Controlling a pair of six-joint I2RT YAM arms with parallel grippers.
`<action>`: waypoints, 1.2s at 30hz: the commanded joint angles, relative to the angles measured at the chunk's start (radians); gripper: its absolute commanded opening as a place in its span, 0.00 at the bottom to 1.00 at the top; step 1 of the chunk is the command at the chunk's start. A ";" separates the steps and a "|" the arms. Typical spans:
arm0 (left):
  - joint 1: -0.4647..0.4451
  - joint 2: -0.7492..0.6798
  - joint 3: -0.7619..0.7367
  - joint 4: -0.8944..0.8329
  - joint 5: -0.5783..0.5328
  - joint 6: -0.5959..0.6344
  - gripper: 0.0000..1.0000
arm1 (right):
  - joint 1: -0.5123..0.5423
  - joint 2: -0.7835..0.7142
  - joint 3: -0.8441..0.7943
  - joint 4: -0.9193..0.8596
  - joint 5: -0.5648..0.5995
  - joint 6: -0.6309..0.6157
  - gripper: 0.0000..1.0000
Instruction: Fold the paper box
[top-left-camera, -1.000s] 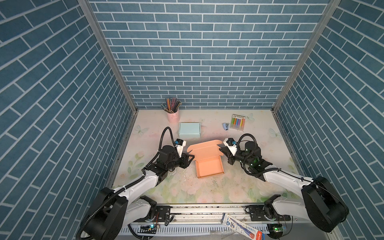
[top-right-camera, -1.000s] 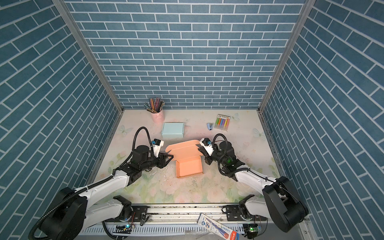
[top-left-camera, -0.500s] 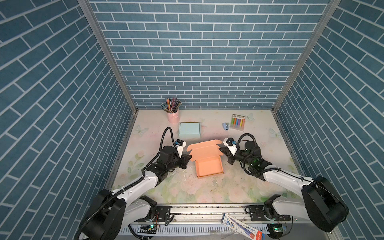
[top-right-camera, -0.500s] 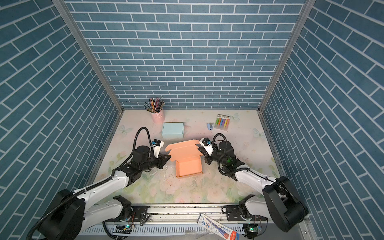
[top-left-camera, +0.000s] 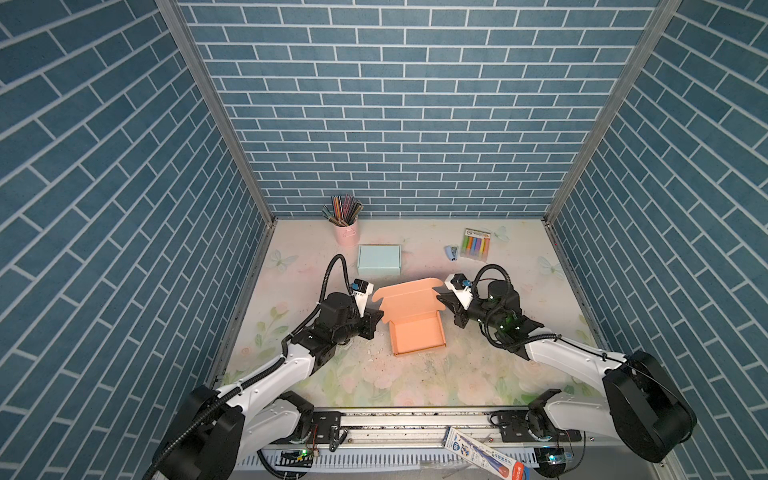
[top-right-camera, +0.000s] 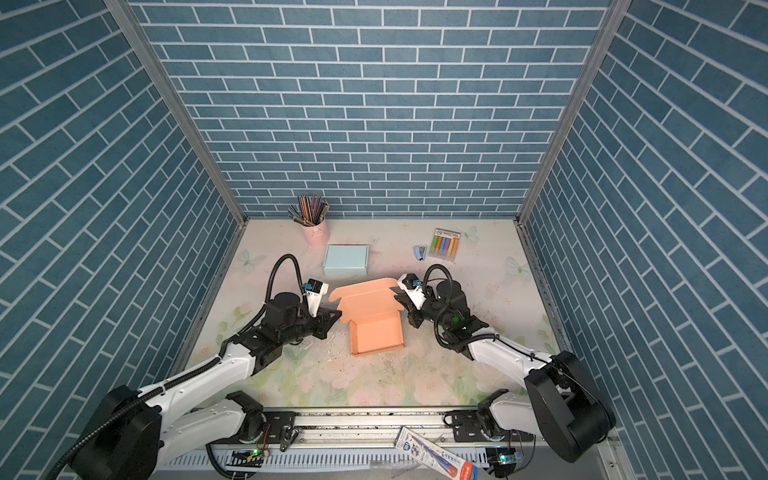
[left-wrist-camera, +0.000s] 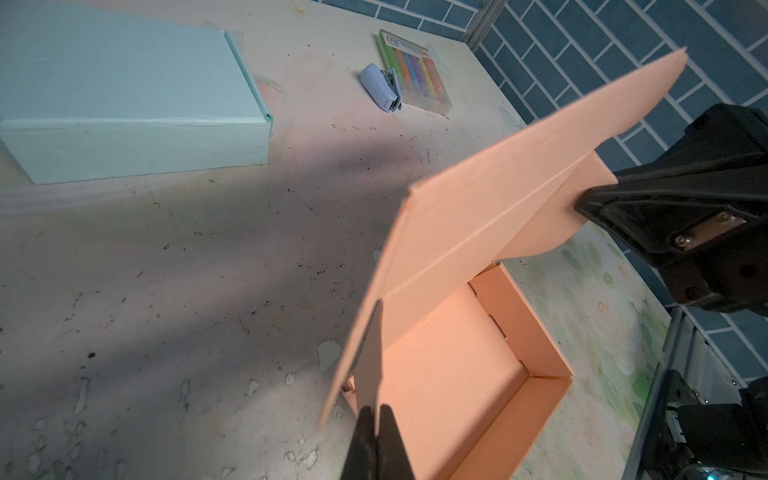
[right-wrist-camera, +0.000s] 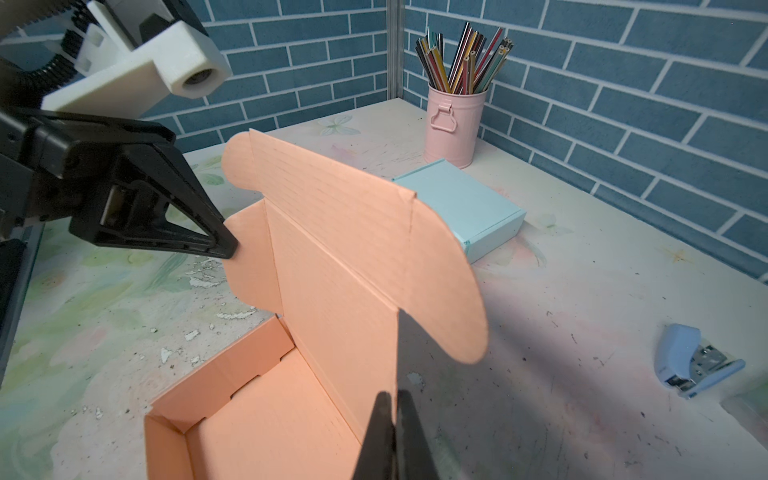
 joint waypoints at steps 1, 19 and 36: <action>-0.012 -0.021 0.045 -0.006 -0.053 -0.010 0.00 | 0.032 -0.013 0.031 -0.016 0.030 0.038 0.00; -0.025 -0.022 0.070 -0.058 -0.123 0.019 0.00 | 0.077 0.006 0.061 -0.072 0.157 0.129 0.15; -0.026 -0.024 0.075 -0.061 -0.119 0.026 0.00 | 0.077 0.027 0.080 -0.088 0.150 0.131 0.09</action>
